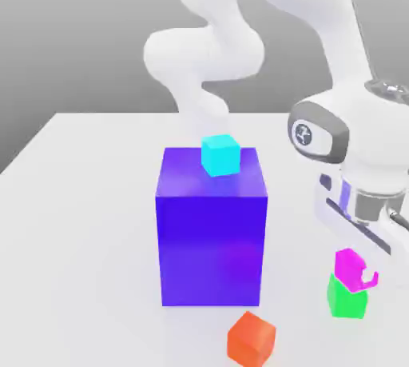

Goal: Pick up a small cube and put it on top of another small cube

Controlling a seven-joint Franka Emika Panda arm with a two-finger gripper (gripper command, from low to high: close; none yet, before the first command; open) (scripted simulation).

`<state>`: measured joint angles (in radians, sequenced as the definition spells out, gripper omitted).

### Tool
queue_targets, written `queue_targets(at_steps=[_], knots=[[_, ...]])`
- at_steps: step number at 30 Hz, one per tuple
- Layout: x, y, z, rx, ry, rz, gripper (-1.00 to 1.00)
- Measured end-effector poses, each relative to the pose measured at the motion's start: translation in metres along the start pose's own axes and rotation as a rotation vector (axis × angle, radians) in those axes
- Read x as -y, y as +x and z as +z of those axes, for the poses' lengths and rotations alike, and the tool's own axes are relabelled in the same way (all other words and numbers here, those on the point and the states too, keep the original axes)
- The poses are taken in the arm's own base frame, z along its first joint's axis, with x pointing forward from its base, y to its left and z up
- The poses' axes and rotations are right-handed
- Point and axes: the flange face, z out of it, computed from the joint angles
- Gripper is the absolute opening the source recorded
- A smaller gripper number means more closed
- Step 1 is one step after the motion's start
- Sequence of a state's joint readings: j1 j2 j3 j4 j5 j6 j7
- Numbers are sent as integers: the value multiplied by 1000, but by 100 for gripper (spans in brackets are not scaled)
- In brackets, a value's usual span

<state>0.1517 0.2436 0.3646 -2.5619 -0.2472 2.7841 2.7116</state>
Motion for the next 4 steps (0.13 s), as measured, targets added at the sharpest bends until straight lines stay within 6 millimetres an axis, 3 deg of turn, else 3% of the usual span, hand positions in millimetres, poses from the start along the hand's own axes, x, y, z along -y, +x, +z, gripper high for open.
queue_targets(at_steps=[4], knots=[[-1, 0, 5, -2, -1, -1, 100]])
